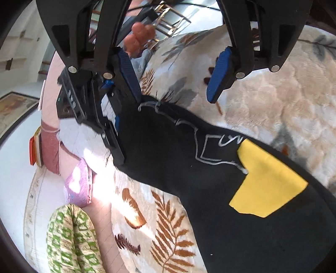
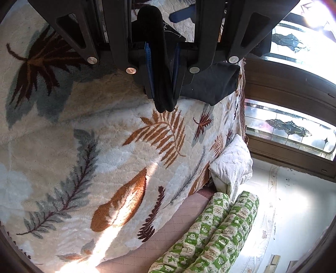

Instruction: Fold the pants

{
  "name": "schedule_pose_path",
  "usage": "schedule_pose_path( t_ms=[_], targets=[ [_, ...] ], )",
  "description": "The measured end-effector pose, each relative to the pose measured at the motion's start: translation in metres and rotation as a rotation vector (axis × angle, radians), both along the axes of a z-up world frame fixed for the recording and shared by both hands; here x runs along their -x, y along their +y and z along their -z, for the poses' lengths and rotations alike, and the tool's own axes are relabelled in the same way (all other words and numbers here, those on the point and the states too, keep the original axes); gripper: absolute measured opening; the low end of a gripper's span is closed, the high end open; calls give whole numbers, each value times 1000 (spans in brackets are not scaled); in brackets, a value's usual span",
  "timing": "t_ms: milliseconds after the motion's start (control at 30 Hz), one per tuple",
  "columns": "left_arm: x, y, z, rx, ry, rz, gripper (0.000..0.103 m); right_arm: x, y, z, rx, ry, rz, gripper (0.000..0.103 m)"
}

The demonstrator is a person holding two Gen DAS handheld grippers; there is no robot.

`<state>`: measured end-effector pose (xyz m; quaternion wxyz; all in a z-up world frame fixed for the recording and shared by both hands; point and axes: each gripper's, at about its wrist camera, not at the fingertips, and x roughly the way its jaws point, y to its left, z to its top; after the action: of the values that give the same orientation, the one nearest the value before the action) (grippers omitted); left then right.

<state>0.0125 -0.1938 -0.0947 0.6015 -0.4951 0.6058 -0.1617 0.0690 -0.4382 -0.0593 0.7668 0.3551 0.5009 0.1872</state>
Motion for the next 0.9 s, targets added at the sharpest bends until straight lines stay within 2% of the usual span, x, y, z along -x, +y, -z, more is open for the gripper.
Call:
schedule_pose_path(
  t_ms=[133, 200, 233, 267, 333, 400, 600, 900],
  targets=[
    [-7, 3, 5, -2, 4, -66, 63, 1, -1, 1, -24, -3, 1, 17],
    [-10, 2, 12, 9, 23, -70, 57, 3, -4, 3, -40, 0, 5, 17],
    [-12, 1, 17, 24, 32, -64, 42, 3, -5, 5, -48, 3, 8, 17],
    [-15, 0, 21, 37, 45, -47, 21, 3, -6, 6, -53, 6, 12, 17],
    [-20, -2, 29, 75, 80, -19, 11, 3, -9, 9, -64, 13, 19, 17],
    [-20, 0, 31, 76, 89, -13, 9, 2, -11, 12, -68, 18, 30, 18],
    [-21, 8, 16, 82, 46, 6, 8, 6, -14, 17, -86, 28, 43, 19],
    [-21, 39, -6, 91, -4, -37, 8, 12, 3, -1, -112, -7, 26, 19]
  ],
)
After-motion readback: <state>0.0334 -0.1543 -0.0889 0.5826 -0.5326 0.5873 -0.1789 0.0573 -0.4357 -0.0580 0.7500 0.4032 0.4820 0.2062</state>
